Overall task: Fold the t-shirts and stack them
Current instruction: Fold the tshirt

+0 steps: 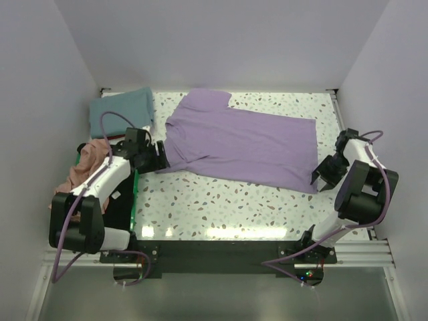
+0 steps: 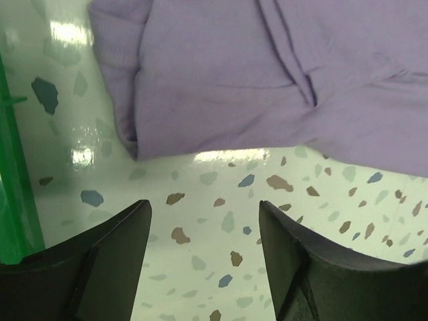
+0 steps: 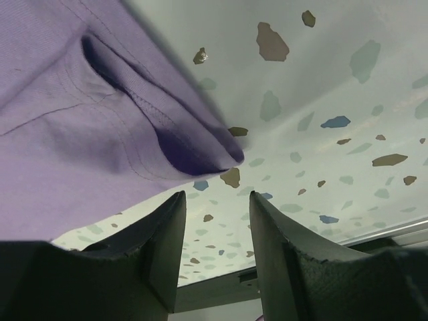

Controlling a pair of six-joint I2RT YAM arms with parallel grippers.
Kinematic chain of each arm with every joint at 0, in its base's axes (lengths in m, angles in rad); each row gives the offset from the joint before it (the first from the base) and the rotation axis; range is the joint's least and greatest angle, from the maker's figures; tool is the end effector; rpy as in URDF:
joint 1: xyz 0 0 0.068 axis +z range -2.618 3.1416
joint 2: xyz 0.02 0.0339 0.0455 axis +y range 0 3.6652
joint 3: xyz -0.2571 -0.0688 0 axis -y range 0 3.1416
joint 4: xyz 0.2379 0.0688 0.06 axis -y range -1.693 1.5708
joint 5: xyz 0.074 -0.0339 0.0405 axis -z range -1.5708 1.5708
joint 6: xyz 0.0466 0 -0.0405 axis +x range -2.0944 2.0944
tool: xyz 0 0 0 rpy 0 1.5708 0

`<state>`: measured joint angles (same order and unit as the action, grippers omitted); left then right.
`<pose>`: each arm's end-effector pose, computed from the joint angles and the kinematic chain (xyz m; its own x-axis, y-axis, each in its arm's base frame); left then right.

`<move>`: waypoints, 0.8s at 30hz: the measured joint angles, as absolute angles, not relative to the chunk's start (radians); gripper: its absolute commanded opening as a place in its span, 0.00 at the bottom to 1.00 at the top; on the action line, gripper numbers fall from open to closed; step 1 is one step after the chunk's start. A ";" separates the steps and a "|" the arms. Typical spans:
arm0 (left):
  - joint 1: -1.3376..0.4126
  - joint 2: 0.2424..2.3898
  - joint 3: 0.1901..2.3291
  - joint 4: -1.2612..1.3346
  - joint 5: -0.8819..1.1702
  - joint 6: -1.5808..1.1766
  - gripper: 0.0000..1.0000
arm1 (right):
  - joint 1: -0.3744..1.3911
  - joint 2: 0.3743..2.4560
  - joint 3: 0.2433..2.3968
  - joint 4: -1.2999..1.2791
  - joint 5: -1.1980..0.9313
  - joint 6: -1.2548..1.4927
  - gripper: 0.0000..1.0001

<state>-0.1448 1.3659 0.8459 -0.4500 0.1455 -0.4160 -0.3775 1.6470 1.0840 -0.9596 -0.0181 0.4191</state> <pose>0.2680 -0.0459 0.2000 -0.8371 -0.2820 -0.4688 -0.1251 0.9329 -0.3378 0.2593 -0.1019 0.1732 -0.6985 0.7147 -0.0366 0.7137 0.6995 0.0361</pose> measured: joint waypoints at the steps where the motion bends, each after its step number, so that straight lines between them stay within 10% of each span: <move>1: -0.145 1.361 0.824 -0.447 0.140 -0.416 0.68 | -0.377 1.645 1.084 -0.959 -0.018 0.419 0.46; 24: -0.090 1.533 0.784 -0.320 0.101 -0.408 0.50 | -0.381 1.605 0.988 -0.894 0.008 0.403 0.43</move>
